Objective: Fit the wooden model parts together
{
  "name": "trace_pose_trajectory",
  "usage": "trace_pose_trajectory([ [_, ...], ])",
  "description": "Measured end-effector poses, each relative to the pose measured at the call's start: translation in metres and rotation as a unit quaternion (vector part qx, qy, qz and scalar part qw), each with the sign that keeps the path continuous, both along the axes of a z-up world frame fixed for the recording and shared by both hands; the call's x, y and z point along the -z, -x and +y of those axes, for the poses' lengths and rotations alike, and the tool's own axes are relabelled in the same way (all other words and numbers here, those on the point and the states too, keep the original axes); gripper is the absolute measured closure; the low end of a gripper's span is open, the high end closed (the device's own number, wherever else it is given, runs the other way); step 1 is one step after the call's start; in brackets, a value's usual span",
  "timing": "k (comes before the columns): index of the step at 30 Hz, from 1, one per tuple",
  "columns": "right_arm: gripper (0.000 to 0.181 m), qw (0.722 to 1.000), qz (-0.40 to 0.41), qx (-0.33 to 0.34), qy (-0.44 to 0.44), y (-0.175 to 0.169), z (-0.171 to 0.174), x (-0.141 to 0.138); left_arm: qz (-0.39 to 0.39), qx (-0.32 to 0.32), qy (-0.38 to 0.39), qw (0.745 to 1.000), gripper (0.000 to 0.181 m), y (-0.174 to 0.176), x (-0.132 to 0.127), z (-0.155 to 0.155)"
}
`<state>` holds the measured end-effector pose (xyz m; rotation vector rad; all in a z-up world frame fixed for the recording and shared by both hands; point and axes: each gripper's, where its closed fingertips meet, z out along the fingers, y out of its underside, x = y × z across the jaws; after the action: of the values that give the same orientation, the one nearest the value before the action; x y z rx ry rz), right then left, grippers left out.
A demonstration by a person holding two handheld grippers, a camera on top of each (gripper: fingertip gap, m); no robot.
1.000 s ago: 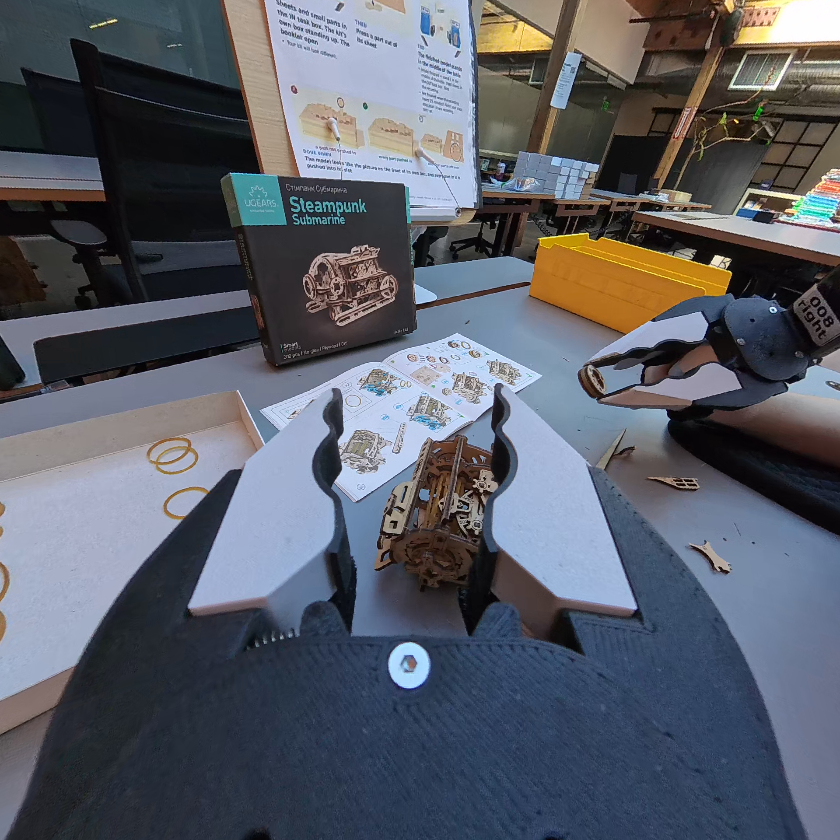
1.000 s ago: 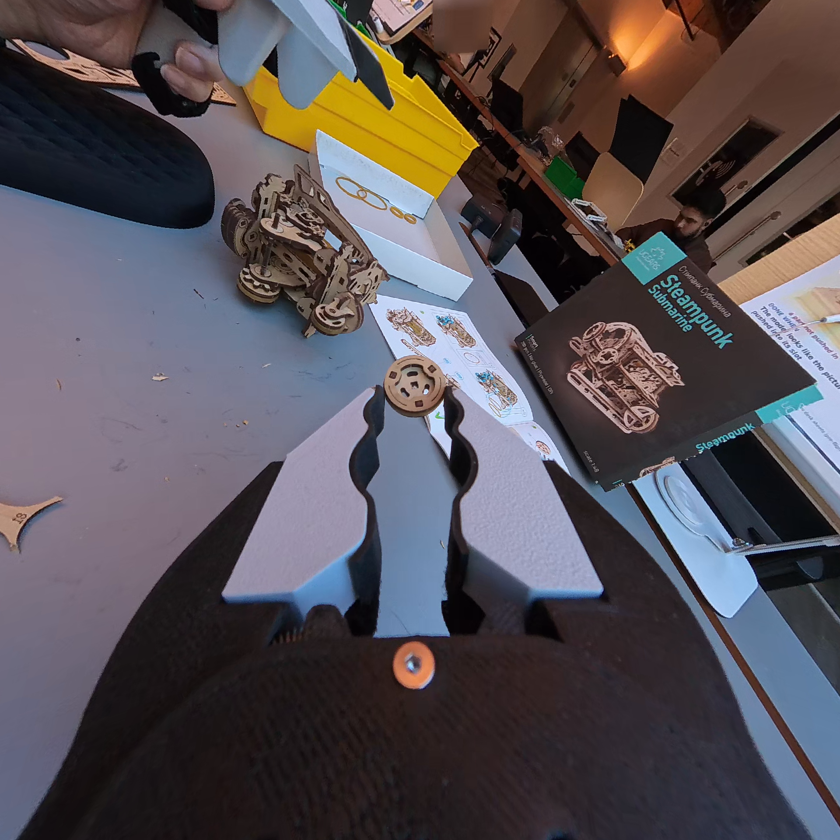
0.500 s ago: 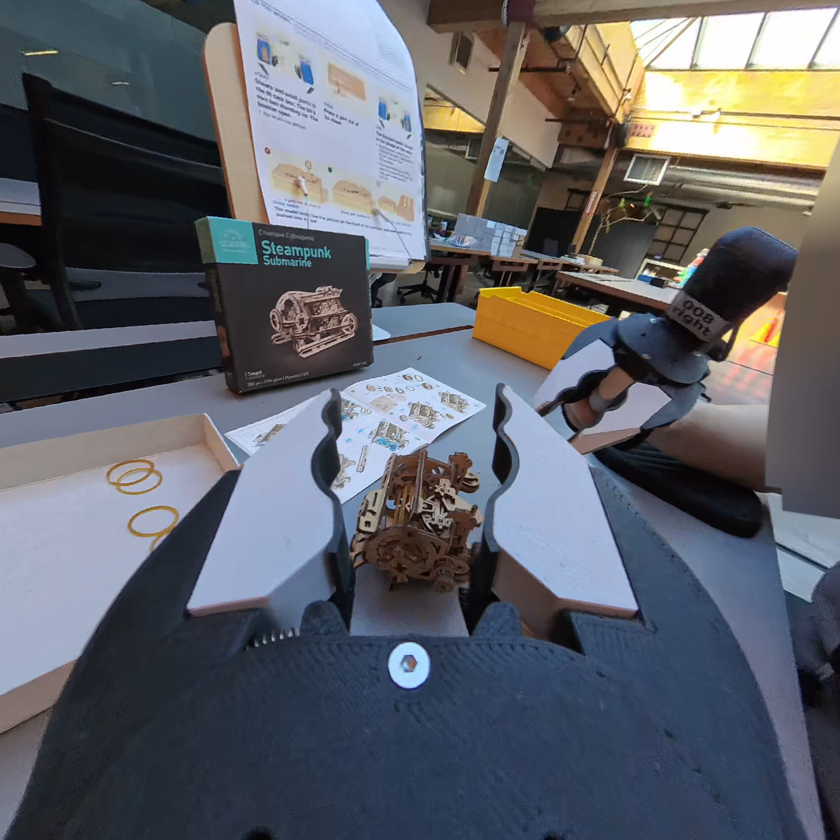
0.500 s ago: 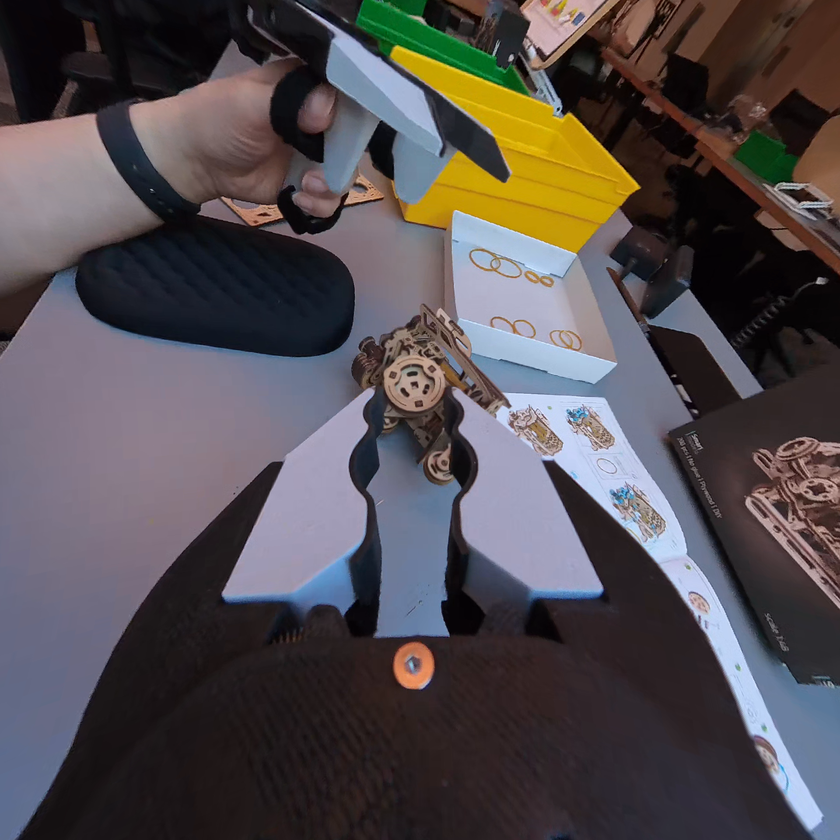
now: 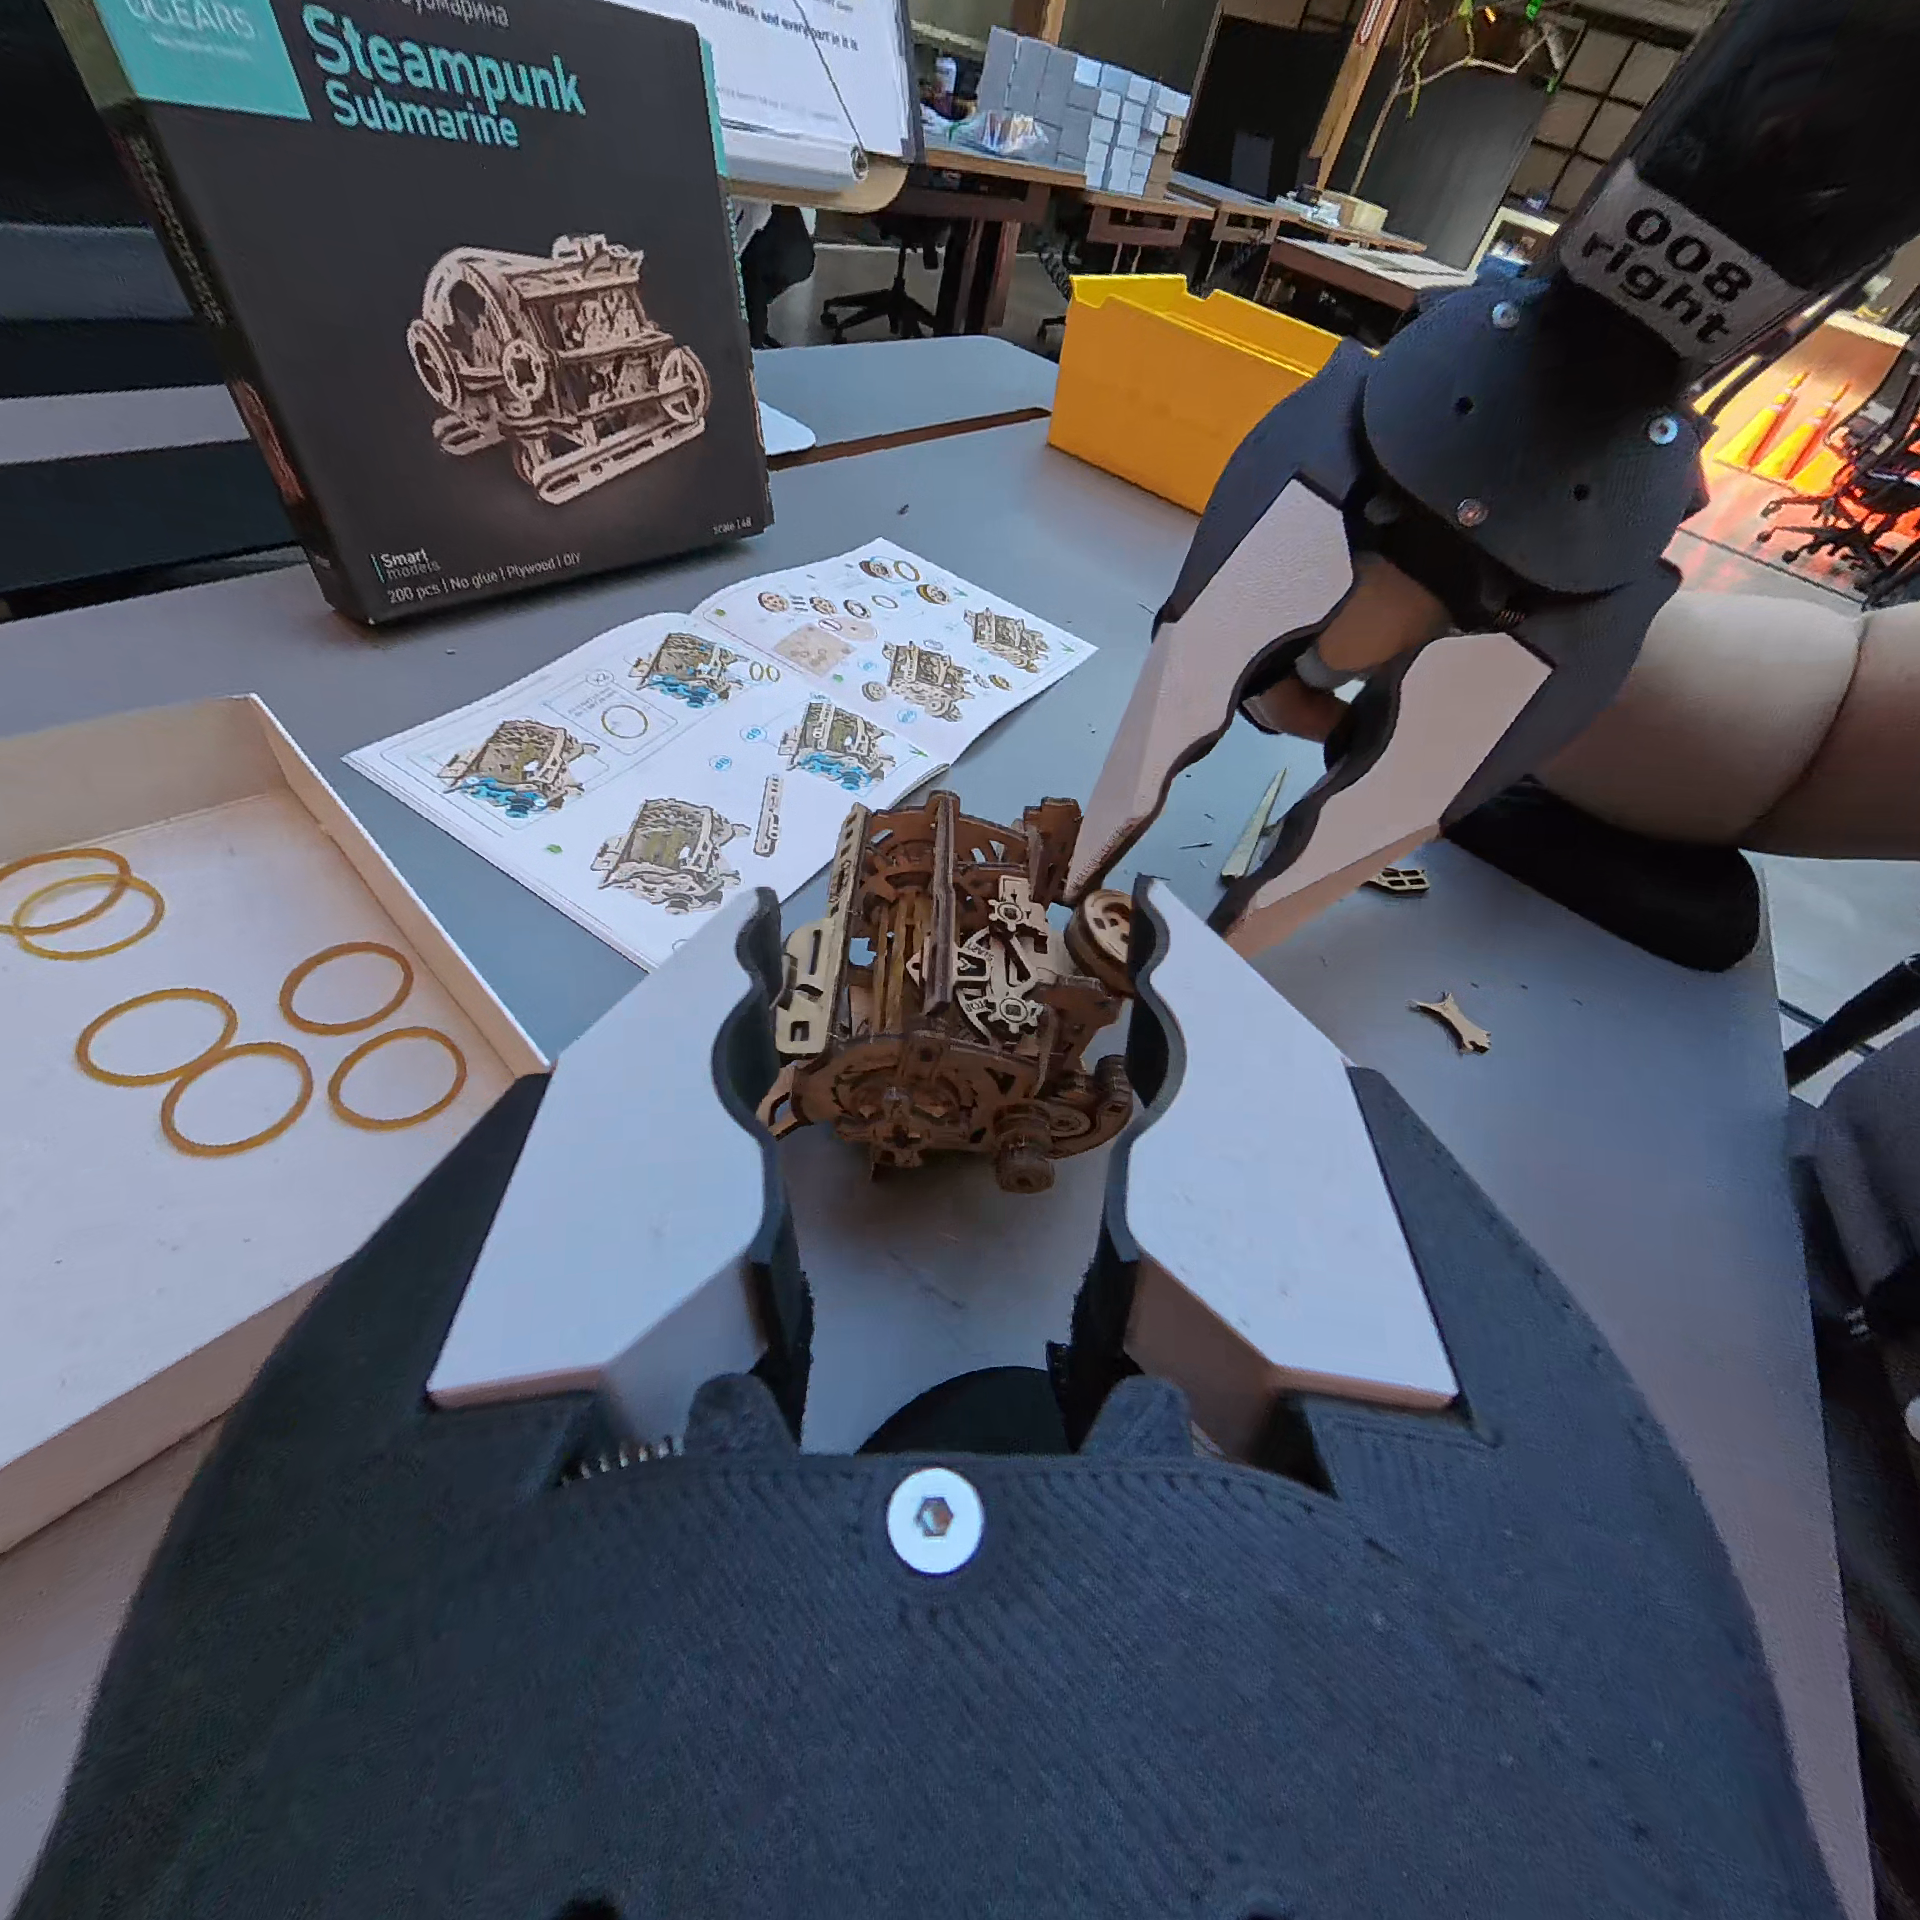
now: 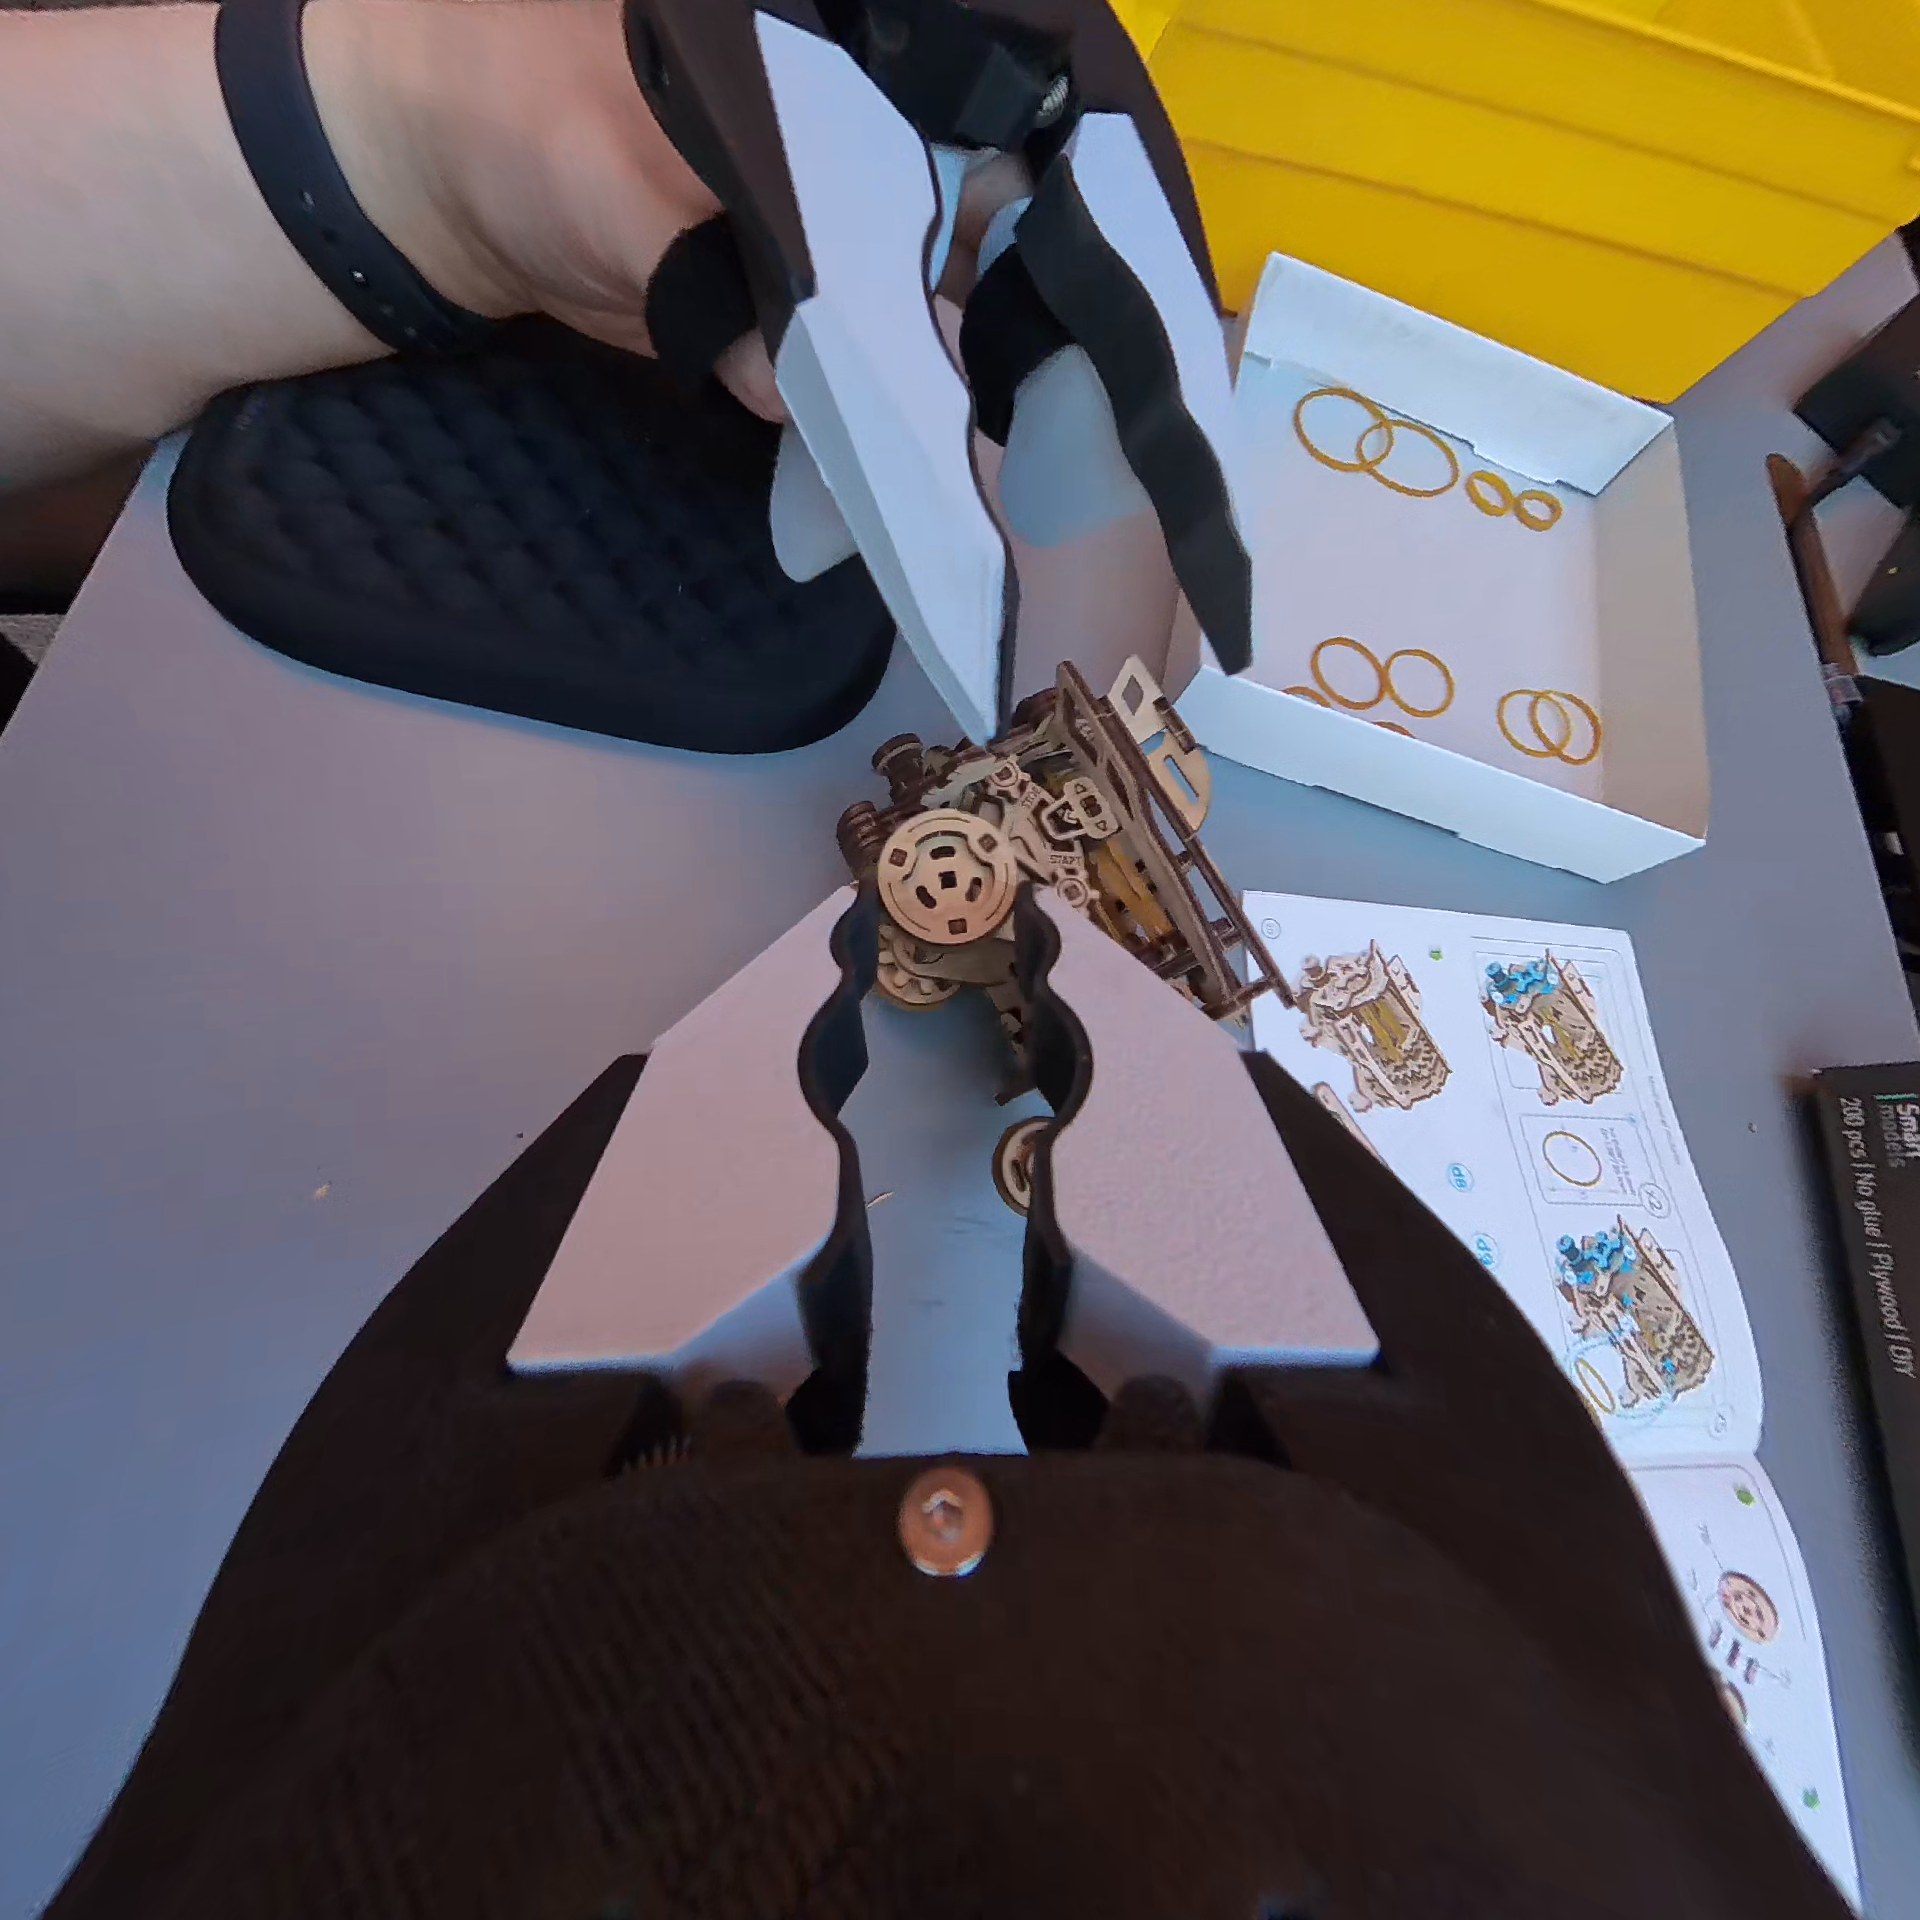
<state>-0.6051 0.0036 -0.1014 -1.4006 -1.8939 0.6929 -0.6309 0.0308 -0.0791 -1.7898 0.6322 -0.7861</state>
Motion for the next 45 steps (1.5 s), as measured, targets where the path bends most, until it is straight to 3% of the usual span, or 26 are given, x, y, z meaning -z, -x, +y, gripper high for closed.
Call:
trace_pose_trajectory([
  [11, 0.156, 0.998, -0.025, -0.053, 0.027, 0.0, 0.0, 0.0, -0.008, 0.018, 0.023, 1.0, 0.116, -0.007, 0.006, 0.003],
  [20, 0.156, 0.983, -0.044, -0.176, 0.031, -0.002, -0.003, -0.007, -0.019, 0.025, 0.029, 0.999, 0.116, -0.007, 0.006, 0.001],
  [25, 0.156, 0.965, -0.038, -0.258, 0.018, -0.012, -0.004, -0.03, -0.047, 0.02, 0.026, 0.998, 0.116, -0.002, 0.0, 0.002],
  [30, 0.156, 0.95, -0.066, -0.305, 0.009, -0.008, -0.005, -0.018, -0.047, 0.024, 0.037, 0.998, 0.115, -0.003, 0.003, 0.003],
  [45, 0.156, 0.936, -0.085, -0.34, 0.015, 0.0, -0.003, 0.001, -0.017, 0.03, 0.054, 0.998, 0.114, -0.01, 0.013, 0.004],
])
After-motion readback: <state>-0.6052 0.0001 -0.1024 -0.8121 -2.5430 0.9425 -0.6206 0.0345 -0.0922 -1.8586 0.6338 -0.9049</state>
